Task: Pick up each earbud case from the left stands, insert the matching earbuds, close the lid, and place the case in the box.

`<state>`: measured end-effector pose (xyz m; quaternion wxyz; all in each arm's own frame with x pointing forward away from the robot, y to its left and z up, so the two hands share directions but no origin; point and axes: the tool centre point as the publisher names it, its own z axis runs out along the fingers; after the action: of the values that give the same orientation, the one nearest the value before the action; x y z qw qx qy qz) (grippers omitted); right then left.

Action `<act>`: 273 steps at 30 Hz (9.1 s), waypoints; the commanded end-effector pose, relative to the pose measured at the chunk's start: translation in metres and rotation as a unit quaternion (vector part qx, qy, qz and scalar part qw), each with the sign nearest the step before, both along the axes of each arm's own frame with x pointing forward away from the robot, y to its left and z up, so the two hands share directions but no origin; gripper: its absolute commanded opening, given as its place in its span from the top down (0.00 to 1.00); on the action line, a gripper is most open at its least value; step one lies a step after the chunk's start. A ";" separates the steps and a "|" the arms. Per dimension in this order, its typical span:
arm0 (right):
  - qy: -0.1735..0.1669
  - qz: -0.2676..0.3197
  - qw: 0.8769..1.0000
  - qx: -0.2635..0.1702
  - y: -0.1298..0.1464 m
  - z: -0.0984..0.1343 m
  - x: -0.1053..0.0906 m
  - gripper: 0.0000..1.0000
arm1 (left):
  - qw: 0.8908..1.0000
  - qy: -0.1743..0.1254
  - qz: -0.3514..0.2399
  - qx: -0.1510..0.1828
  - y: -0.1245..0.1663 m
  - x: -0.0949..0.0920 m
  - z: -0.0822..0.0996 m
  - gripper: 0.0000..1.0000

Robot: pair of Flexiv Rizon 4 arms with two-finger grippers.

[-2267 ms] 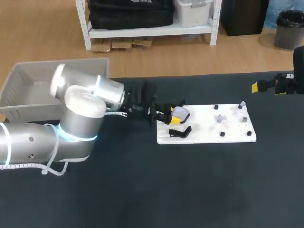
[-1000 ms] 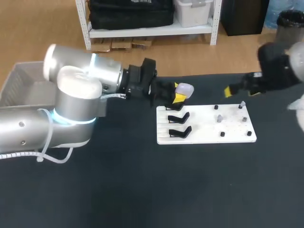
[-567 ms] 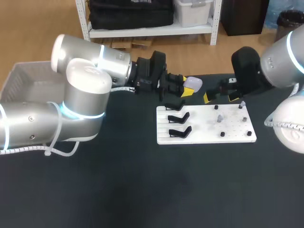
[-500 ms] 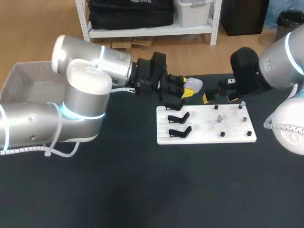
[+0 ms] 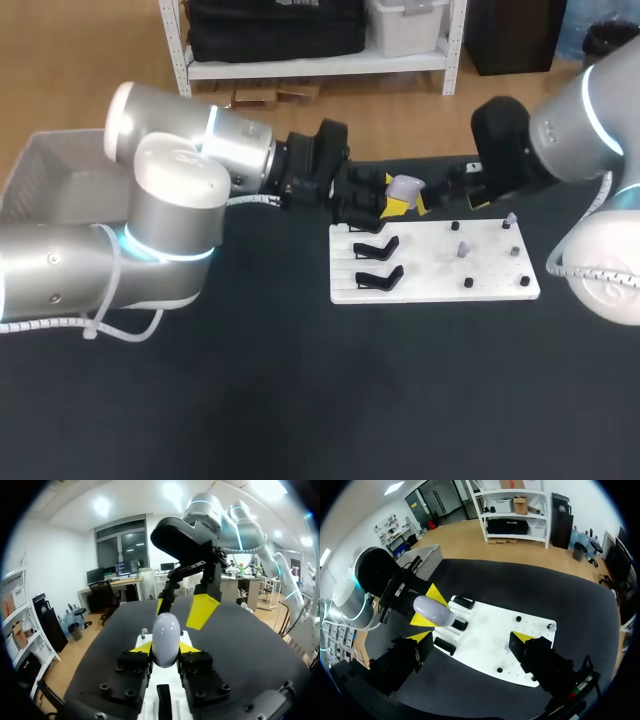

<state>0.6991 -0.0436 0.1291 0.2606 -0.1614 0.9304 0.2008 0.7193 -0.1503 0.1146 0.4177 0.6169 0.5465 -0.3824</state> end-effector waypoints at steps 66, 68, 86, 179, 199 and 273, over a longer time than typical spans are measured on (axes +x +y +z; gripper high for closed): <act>0.046 -0.083 0.963 -0.252 -0.114 -0.073 0.049 0.25 | 0.986 0.063 0.053 -0.145 0.028 -0.001 0.067 1.00; 0.048 -0.083 0.963 -0.251 -0.113 -0.076 0.052 0.32 | 0.986 0.063 0.053 -0.145 0.028 -0.001 0.067 1.00; 0.076 -0.108 0.957 -0.258 -0.122 -0.098 0.064 0.56 | 0.986 0.063 0.053 -0.145 0.028 -0.001 0.067 1.00; 0.154 -0.597 0.776 -0.134 0.029 0.101 -0.023 1.00 | 0.986 0.063 0.053 -0.145 0.028 -0.001 0.067 1.00; 0.204 -0.630 0.740 -0.113 0.065 0.126 0.000 1.00 | 0.986 0.063 0.053 -0.145 0.028 -0.001 0.067 1.00; 0.215 -0.607 0.751 -0.150 0.085 0.096 0.014 1.00 | 0.986 0.063 0.053 -0.145 0.028 -0.001 0.067 1.00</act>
<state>0.7105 0.0410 0.2271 0.0977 0.4462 0.8827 -0.1110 0.7191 -0.1225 0.1820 0.4818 0.4970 0.5439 -0.4743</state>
